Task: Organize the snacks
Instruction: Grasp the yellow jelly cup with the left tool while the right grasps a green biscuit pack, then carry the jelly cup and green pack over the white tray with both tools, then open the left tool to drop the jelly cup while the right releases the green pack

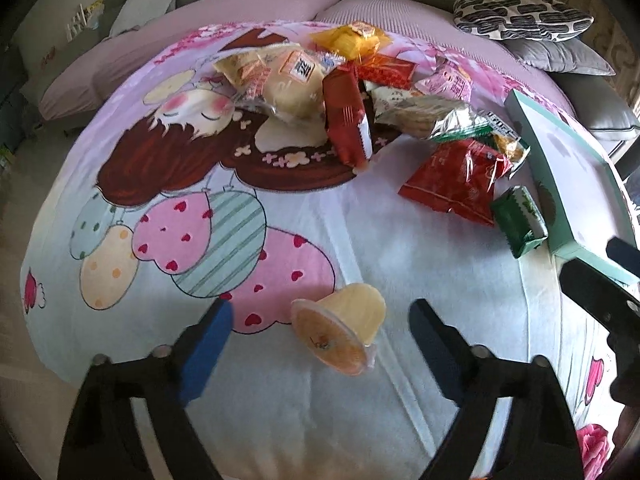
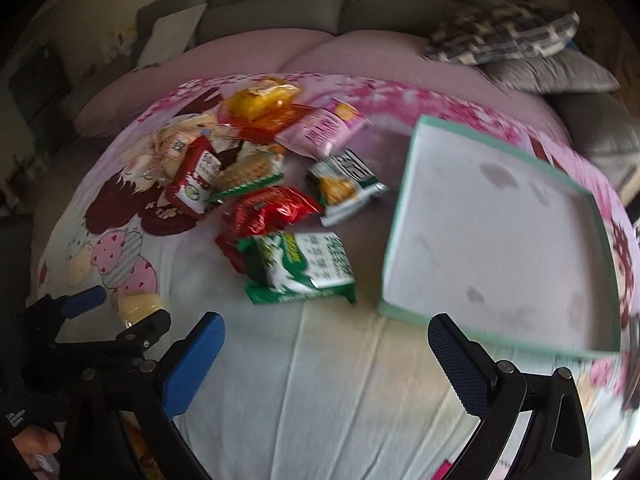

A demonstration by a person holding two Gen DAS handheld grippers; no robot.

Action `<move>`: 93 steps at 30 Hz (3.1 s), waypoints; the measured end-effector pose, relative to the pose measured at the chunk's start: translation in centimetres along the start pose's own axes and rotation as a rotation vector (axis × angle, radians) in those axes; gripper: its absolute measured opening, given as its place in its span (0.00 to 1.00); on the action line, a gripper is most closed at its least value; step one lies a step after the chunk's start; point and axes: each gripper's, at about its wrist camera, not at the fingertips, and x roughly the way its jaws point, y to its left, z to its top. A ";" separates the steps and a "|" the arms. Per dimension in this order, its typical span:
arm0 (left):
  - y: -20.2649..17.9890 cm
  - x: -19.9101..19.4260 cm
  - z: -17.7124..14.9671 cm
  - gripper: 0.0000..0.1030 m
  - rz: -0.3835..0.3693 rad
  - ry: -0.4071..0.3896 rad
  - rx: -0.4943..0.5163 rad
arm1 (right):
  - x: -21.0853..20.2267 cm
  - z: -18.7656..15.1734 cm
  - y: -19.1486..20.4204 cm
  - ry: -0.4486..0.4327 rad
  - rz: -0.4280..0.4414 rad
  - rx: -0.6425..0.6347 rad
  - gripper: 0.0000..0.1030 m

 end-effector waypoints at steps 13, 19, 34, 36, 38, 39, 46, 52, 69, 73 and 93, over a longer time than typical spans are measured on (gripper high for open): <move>0.0 1.2 -0.2 0.64 0.000 0.014 0.007 | 4.3 1.3 2.7 0.054 -0.070 -0.158 0.73; 0.0 1.4 0.2 0.48 -0.030 0.021 0.003 | 5.4 1.1 3.3 0.061 -0.102 -0.182 0.63; 1.5 0.2 0.0 0.48 -0.081 0.050 -0.059 | 2.1 2.3 0.6 -0.033 -0.053 -0.062 0.28; 1.6 0.0 0.0 0.48 -0.081 0.054 -0.071 | 1.7 2.5 0.0 -0.030 -0.015 -0.019 0.27; 1.6 -0.2 -0.1 0.48 -0.086 0.050 -0.071 | 1.3 2.5 -0.6 -0.023 0.018 0.021 0.27; 1.6 -0.4 -0.1 0.48 -0.085 0.055 -0.069 | 0.9 2.4 -0.8 -0.023 0.036 0.046 0.26; 2.6 -2.3 0.8 0.48 -0.109 0.055 -0.097 | -2.9 2.2 -0.8 -0.079 0.059 0.105 0.26; 1.5 -5.8 4.3 0.48 -0.120 -0.013 -0.076 | -6.0 2.4 -1.6 -0.150 0.052 0.161 0.26; -13.8 -7.5 12.8 0.48 -0.288 -0.149 0.123 | -5.7 5.3 -14.7 -0.268 -0.113 0.478 0.26; -18.0 -6.3 12.8 0.48 -0.311 -0.142 0.201 | -5.6 4.7 -18.1 -0.294 -0.169 0.558 0.26; -28.2 1.9 14.0 0.48 -0.327 -0.084 0.322 | -2.4 3.2 -27.2 -0.269 -0.263 0.720 0.26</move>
